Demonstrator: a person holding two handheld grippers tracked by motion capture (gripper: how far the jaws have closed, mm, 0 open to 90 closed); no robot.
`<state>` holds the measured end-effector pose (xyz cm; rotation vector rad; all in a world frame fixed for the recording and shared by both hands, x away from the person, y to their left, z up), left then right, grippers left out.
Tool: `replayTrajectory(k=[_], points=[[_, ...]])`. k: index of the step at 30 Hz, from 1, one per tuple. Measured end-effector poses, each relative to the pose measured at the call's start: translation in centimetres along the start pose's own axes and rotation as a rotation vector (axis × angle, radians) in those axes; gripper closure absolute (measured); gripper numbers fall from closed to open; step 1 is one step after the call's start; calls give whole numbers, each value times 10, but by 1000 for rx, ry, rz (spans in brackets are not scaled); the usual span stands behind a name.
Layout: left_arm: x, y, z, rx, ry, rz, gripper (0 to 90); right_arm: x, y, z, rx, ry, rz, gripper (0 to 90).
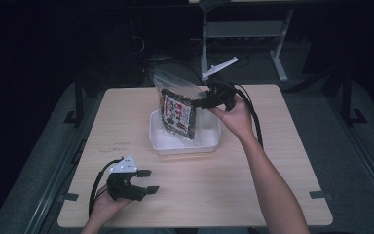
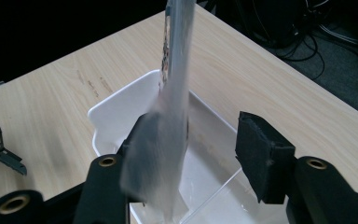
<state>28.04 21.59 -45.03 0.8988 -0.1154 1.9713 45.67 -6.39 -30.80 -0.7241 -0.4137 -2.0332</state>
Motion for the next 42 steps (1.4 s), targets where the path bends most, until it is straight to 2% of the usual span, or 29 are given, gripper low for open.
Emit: replayTrajectory(k=[6,24,42], points=[[-1,-1,0,3,-5,5,307,6,-4,-4,-7,41,39,461],[1,0,1,3,1,4,305,11,-12,-9,5,50,55,416],[1,0,0,1,-2,12,298,30,-13,-37,-25,57,75,370]])
Point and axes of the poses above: each handheld gripper's, and its own axes: x roughly backward along the jaws, z roughly out of its top, y roughly to its right, the point moved 3 cm from there along -x, roughly forward along the jaws, and after that the axes turned 8 degrees about x, right-handed, at the moved point
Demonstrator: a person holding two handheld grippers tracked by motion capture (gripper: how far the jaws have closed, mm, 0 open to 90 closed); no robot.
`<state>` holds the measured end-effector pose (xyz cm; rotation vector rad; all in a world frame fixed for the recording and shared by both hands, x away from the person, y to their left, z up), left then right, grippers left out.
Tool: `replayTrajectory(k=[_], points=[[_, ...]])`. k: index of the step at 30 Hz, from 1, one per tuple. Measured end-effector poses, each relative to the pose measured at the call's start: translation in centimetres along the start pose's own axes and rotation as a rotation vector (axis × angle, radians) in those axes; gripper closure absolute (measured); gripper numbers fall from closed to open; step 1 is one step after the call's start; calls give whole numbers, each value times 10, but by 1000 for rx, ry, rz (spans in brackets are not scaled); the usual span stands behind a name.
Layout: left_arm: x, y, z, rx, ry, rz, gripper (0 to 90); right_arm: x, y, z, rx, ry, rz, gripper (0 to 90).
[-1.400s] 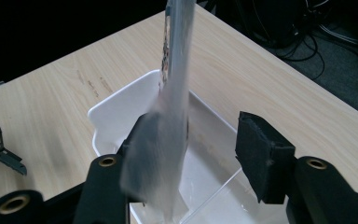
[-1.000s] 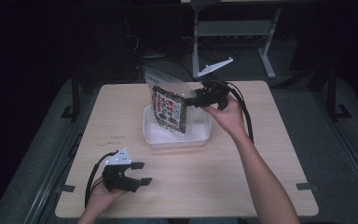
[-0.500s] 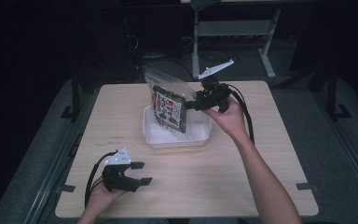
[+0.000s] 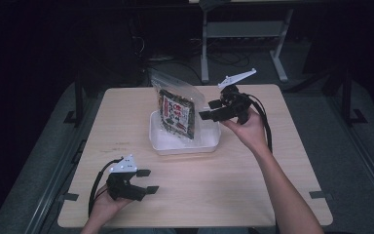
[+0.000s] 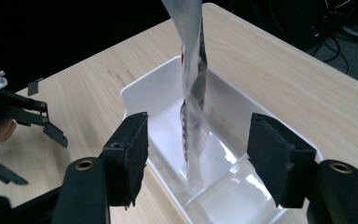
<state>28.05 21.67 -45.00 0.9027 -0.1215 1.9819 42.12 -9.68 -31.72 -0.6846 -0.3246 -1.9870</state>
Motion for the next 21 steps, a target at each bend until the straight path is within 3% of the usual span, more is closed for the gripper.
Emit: replayTrajectory(k=[21], points=[[-1,-1,-1,-5,-13,12,289,33,1,-47,-63,7,10,352]])
Point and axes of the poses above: each handheld gripper's, and its own axes: x roughly backward along the jaws, z roughly out of its top, y roughly to its right, the point moved 3 cm from there along -x, roughly forward along the jaws, and after that the axes turned 8 degrees about x, right-handed, at the moved point
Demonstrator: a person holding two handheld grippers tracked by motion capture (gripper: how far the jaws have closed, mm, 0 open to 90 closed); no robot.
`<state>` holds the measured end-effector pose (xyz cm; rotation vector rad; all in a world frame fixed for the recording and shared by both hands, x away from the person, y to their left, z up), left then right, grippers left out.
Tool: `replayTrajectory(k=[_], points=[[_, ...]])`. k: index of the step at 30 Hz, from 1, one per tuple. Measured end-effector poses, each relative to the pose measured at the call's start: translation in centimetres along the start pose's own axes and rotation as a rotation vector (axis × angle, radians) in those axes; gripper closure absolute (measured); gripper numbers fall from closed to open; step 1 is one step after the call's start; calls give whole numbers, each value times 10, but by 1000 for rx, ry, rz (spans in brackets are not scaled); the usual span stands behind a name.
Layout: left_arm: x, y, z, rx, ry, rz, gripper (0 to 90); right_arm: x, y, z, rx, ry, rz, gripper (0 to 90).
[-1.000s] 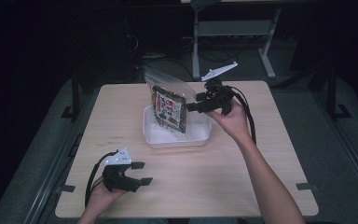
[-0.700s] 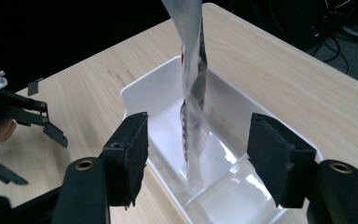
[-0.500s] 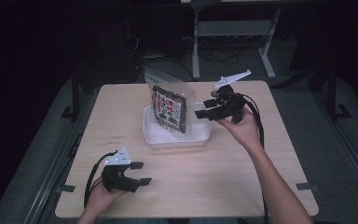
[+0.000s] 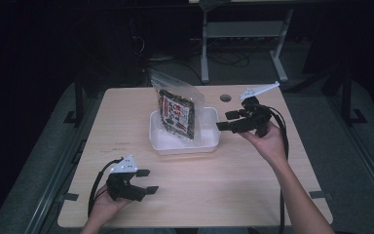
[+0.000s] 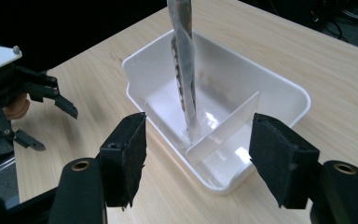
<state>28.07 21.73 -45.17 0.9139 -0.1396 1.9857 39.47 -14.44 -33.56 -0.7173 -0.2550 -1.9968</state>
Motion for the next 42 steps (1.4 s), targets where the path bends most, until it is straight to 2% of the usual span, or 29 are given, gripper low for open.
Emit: replayTrajectory(k=[18,26,42], points=[[0,-1,0,0,-2,1,289,14,-3,-37,-44,0,27,348],[-2,-1,-1,-8,-17,15,289,19,-6,-57,-64,-7,37,342],[-2,-1,-2,-8,-17,20,290,28,-7,-94,-112,-15,34,345]])
Point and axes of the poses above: each handheld gripper's, and its own axes: x roughly backward along the jaws, z roughly out of its top, y roughly to its right, the point moved 3 cm from there along -x, roughly forward along the jaws, and after that the axes turned 8 degrees about x, right-handed, at the moved point
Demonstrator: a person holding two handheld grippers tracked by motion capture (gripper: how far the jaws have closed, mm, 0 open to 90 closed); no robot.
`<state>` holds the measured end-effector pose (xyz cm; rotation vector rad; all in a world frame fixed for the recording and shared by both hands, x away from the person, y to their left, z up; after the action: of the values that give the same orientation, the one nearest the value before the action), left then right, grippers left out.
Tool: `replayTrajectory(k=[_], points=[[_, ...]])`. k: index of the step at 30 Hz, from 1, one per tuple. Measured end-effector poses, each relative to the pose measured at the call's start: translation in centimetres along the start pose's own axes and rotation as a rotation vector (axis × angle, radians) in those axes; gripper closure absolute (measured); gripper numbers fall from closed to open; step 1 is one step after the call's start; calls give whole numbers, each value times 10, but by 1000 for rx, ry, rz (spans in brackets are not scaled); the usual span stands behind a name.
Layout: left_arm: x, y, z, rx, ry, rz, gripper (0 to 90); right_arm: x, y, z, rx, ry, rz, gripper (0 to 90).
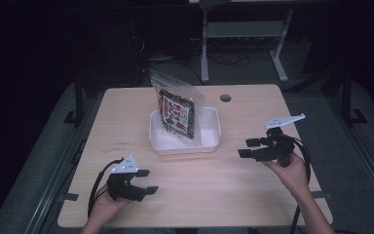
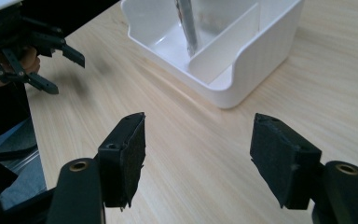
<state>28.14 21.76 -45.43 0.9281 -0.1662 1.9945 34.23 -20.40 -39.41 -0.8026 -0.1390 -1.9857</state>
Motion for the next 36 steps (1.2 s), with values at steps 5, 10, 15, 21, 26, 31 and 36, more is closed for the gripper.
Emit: replayTrajectory(k=[5,10,15,21,26,31,36], points=[[0,0,0,-1,0,2,290,1,0,-13,-15,-3,1,345],[0,0,0,-5,-1,7,286,1,1,-26,-39,-10,2,344],[0,0,0,-4,-1,8,283,1,2,-37,-57,-13,4,343],[-1,0,0,-5,-2,14,270,-1,0,-47,-66,-25,10,340],[-1,1,0,-6,0,17,253,-4,-4,-56,-72,-29,25,339],[-1,1,0,-9,-2,19,250,-7,-10,-66,-82,-29,43,337],[-1,3,0,-19,-1,28,250,-9,-16,-77,-93,-34,56,336]])
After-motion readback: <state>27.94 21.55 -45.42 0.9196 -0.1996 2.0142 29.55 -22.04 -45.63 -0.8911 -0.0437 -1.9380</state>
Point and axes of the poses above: each handheld gripper's, and its own axes: x roughly backward along the jaws, z roughly out of its top, y roughly to its right, the point moved 3 cm from there along -x, roughly forward along the jaws, and after that the axes turned 8 degrees about x, right-handed, at the moved point
